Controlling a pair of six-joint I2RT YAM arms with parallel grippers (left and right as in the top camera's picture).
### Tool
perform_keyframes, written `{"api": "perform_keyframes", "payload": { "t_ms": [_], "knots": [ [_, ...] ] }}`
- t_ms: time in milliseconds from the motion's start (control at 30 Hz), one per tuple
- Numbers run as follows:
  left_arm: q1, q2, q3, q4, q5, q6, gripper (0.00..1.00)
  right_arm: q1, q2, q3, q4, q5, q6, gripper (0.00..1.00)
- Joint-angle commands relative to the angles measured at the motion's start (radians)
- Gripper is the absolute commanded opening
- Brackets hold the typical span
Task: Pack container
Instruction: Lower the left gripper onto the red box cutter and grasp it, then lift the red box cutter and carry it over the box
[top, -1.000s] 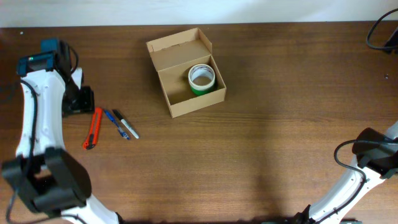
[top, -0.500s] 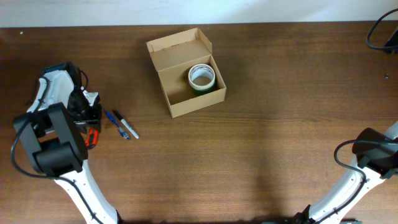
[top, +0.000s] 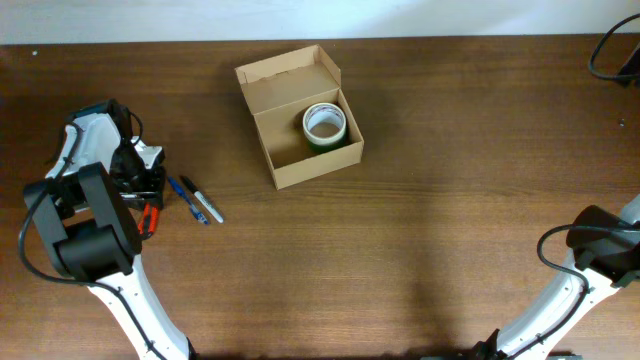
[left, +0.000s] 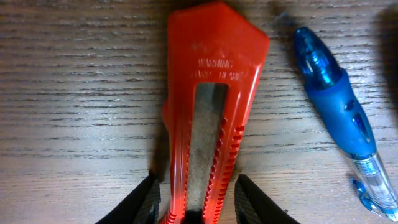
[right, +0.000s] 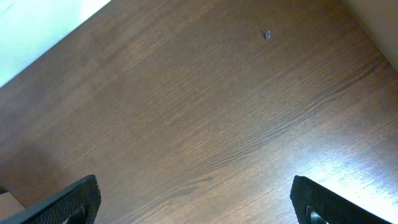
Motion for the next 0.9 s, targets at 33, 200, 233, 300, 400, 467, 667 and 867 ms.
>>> {"api": "perform_keyframes", "payload": {
  "t_ms": [33,200,233,300,400,467,667,867],
  "knots": [
    [0.003,0.081,-0.004,0.009,0.015,0.023,0.34,0.005,-0.010,0.004,-0.006,-0.006,0.008,0.99],
    [0.003,0.090,-0.003,0.013,0.015,0.023,0.02,0.005,-0.010,0.004,-0.006,-0.006,0.008,0.99],
    [0.003,0.090,-0.001,0.013,0.016,0.018,0.02,0.005,-0.010,0.004,-0.006,-0.006,0.008,0.99],
    [0.002,0.090,0.019,0.001,0.047,0.008,0.02,0.005,-0.010,0.004,-0.006,-0.006,0.008,0.99],
    [-0.006,0.090,0.099,-0.075,0.075,-0.002,0.02,0.005,-0.010,0.004,-0.006,-0.006,0.008,0.99],
    [-0.018,0.089,0.200,-0.156,0.075,-0.026,0.02,0.005,-0.010,0.004,-0.006,-0.006,0.008,0.99],
    [-0.067,0.089,0.651,-0.393,0.066,-0.045,0.02,0.005,-0.010,0.004,-0.006,-0.006,0.008,0.99],
    [-0.169,0.076,1.112,-0.463,0.114,0.003,0.02,0.005,-0.010,0.004,-0.006,-0.006,0.008,0.99]
  ]
}}
